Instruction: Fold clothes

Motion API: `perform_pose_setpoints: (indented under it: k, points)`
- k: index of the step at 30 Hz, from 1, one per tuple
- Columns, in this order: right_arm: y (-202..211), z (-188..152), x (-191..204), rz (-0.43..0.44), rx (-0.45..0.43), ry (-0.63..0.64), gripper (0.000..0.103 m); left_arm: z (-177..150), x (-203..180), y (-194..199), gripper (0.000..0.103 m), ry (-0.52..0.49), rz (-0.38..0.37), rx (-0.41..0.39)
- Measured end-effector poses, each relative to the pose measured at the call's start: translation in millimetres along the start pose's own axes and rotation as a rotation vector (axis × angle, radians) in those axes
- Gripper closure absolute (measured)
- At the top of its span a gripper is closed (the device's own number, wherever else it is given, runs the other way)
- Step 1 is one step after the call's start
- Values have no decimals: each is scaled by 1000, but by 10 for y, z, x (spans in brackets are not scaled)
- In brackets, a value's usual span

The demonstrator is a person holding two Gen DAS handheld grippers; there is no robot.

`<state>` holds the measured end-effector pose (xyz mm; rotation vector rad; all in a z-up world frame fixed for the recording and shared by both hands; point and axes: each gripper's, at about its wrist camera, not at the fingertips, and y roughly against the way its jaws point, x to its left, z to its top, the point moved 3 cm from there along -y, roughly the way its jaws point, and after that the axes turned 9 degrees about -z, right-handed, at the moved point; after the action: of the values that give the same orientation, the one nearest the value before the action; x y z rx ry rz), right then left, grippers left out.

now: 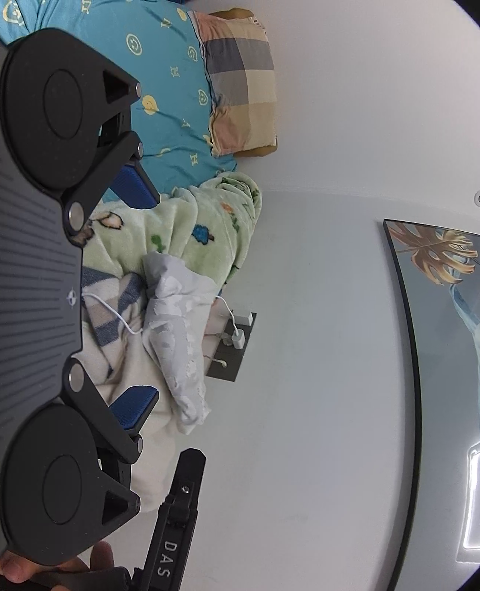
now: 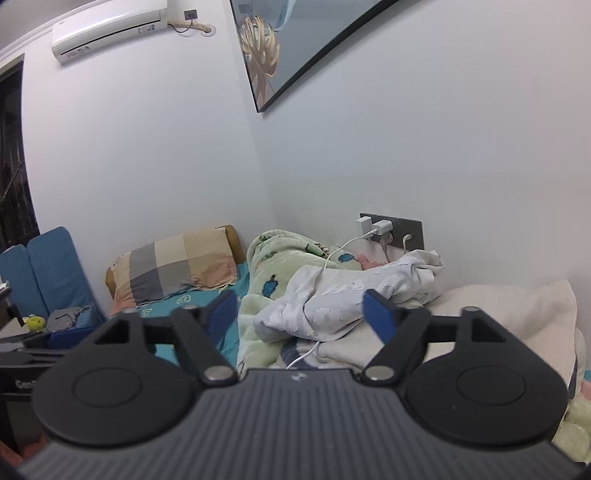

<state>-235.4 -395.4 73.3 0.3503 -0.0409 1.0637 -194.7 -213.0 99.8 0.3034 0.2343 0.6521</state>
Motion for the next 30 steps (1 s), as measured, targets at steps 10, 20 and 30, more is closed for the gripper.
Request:
perform_pose_setpoints:
  k: [10,20,30]
  points:
    - [19,-283,159,-69,21,62,24,-189,77,199,0,4,65,-22]
    - [-39,-367,275,-70,3,124,24,-255,171,183,0,50,93,-24]
    - [-85,-379,197,-92,22,116,24,-230,172,203,0,43,111,-23]
